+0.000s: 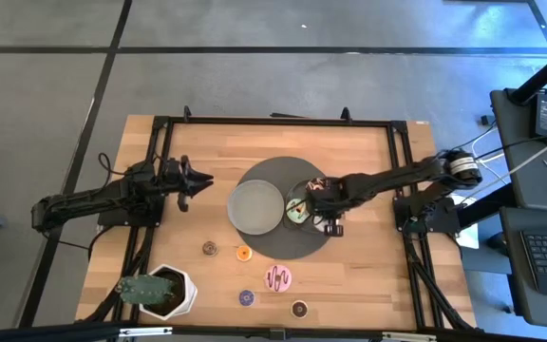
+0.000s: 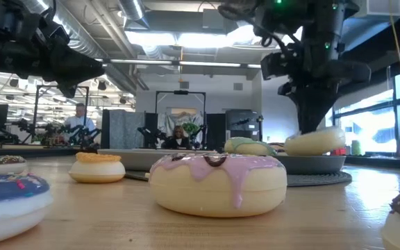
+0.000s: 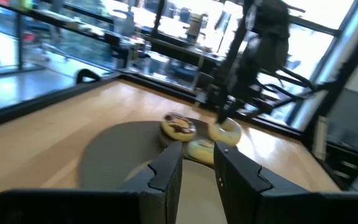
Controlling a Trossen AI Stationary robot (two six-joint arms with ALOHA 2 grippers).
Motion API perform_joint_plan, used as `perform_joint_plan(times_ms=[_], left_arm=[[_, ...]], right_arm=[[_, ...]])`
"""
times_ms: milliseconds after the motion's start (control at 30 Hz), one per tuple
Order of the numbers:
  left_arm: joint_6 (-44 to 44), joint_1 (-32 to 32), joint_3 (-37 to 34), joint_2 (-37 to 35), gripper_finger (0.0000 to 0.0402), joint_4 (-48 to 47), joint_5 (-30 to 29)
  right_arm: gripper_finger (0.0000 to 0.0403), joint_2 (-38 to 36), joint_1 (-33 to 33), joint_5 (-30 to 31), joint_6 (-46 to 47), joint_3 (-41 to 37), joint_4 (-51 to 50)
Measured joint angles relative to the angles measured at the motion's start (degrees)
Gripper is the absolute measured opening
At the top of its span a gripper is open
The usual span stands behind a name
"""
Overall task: Pick & Place donuts
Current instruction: Put the large white donut on the black plate
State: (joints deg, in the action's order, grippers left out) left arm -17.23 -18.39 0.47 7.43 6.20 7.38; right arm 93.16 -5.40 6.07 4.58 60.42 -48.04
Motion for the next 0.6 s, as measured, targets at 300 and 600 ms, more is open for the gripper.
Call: perform_joint_plan(times_ms=[300,600], left_arm=[[0.0,0.0,0.0,0.0,0.0088,0.0,-3.9],[0.0,0.0,0.0,0.0,0.0088,0.0,-3.9]], right_arm=[[0.0019,0.8,0.4,1.8,-0.3,0.0,0.0],[0.0023,1.0,0.4,1.9,2.7,0.0,-1.8]])
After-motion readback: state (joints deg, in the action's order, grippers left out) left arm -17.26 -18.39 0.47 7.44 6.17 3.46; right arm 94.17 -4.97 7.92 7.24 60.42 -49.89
